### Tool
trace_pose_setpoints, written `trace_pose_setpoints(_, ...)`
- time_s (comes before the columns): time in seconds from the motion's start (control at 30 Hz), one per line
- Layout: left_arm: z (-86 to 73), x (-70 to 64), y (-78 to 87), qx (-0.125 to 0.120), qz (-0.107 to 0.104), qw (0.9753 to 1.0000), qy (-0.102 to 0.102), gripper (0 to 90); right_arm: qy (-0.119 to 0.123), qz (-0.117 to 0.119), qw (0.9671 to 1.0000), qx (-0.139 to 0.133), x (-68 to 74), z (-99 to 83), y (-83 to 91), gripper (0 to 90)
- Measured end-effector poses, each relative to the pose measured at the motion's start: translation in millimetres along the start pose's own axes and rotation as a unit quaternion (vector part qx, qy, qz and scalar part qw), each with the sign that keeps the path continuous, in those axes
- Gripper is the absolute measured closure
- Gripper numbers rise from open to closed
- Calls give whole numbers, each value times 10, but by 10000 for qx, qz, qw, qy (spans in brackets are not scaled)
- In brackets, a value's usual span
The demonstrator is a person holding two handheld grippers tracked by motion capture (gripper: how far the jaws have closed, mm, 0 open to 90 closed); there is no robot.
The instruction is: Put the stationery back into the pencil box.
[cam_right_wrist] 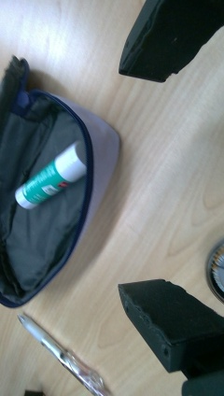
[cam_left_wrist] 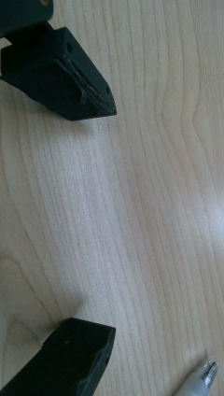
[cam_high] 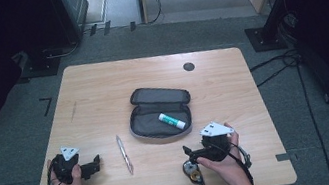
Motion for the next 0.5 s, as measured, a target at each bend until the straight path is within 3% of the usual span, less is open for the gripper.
trace_pose_setpoints(0.5,0,0,0,0,0,10000,1,0,-20,323,9993,165,300,-294,42,0)
Point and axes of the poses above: each handheld gripper's, and its own axes: y roughly backward along the jaws, z roughly out of its top, x roughly to its left, the point moved 10 cm from there along -y, roughly forward along the jaws, and after that the axes turned 14 degrees about y, right-handed, at the moved point
